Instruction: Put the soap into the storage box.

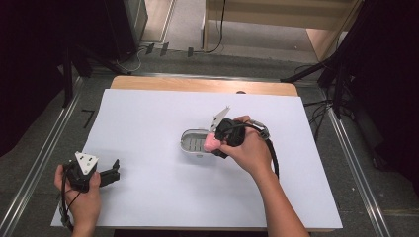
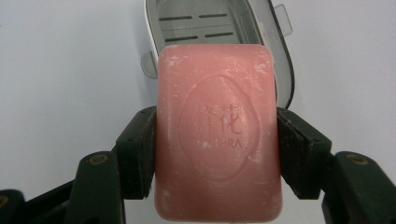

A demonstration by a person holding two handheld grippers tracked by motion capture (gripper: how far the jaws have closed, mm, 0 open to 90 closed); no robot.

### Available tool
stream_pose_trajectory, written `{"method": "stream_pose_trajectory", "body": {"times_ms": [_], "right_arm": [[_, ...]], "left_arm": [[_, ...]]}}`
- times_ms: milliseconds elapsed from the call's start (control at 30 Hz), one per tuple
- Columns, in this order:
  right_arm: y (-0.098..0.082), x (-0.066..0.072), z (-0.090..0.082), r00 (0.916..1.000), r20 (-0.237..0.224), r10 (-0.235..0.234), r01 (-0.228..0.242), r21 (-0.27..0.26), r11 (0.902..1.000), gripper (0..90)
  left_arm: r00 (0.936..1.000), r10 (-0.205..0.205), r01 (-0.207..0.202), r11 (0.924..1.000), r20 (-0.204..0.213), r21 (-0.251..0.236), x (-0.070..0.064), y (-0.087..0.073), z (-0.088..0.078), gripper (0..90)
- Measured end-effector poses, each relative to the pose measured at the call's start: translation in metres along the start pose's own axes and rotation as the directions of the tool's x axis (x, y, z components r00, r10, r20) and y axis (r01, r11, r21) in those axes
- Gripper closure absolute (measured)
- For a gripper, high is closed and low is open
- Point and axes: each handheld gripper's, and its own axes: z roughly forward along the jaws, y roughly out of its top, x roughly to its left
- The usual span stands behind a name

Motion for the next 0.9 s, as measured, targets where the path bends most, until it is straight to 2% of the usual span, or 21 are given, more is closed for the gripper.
{"method": "stream_pose_trajectory", "body": {"times_ms": [333, 567, 667, 900], "right_arm": [[0.014, -0.002, 0.008, 0.9992, -0.004, -0.039, 0.039, -0.015, 0.9991, 38.7], [0.021, -0.004, 0.015, 0.9991, -0.025, -0.034, 0.034, -0.027, 0.9991, 38.7], [0.025, -0.006, 0.019, 0.9982, -0.03, -0.053, 0.051, -0.045, 0.9977, 38.7], [0.035, -0.008, 0.031, 0.9972, -0.044, -0.06, 0.058, -0.034, 0.9977, 38.7]], "left_arm": [[1.0, 0.003, -0.003, 1.0, 0.003, 0.004, 0.0, 0.0, 0.0, 0.0], [1.0, 0.004, -0.004, 1.0, 0.002, 0.006, 0.0, 0.0, 0.001, 0.0], [1.0, 0.004, -0.004, 1.0, 0.003, 0.009, 0.0, 0.0, 0.001, 0.0], [1.0, 0.005, -0.005, 0.9999, 0.003, 0.012, 0.0, 0.0, 0.001, 0.0]]}}
